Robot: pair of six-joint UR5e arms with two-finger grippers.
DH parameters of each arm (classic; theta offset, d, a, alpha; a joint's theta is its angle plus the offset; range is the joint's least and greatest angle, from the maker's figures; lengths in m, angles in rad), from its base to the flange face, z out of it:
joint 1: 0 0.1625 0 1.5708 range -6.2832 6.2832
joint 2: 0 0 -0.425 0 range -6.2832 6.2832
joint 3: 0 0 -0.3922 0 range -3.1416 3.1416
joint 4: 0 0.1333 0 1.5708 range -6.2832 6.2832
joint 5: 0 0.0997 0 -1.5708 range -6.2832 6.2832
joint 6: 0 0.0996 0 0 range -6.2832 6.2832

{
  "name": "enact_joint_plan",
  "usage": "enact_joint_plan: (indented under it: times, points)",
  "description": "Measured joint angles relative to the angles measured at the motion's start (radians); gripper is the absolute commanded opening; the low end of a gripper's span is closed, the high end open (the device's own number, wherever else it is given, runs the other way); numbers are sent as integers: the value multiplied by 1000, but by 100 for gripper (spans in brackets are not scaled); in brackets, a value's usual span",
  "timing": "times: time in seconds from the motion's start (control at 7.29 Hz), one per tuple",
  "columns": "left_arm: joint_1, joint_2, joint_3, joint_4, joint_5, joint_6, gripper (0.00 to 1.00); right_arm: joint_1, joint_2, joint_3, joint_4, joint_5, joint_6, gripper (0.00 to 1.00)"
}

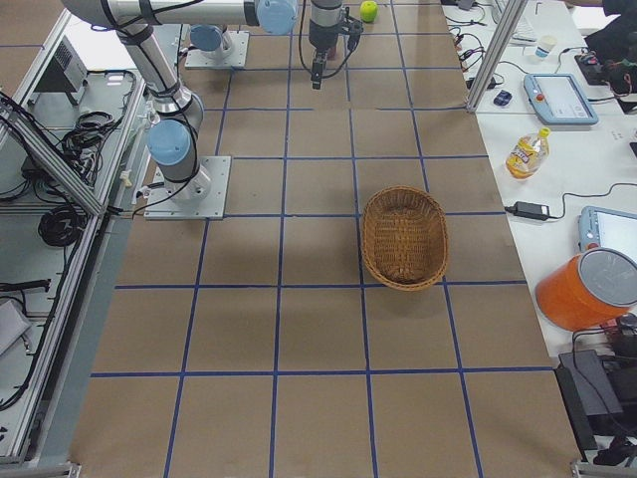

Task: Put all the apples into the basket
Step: 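Lower the left gripper onto the pink-red apple and grasp it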

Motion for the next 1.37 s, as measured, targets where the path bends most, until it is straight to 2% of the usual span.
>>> enact_joint_plan:
  times: [0.14, 0.41, 1.1, 1.24, 1.37]
  points:
    - [40, -17, -87, 56, -7, 34, 100, 0, 0, 0, 0, 0, 0, 100]
    - [77, -45, -256, 249, -14, 72, 100, 0, -1, 0, 0, 1, 0, 100]
    - [106, -202, -404, 573, -16, 104, 100, 0, 0, 1, 0, -1, -2, 100]
    - [106, -234, -413, 607, -17, 104, 70, 0, 0, 1, 0, -1, -3, 100]
    - [106, -252, -409, 621, -17, 107, 15, 0, 0, 1, 0, -1, -3, 100]
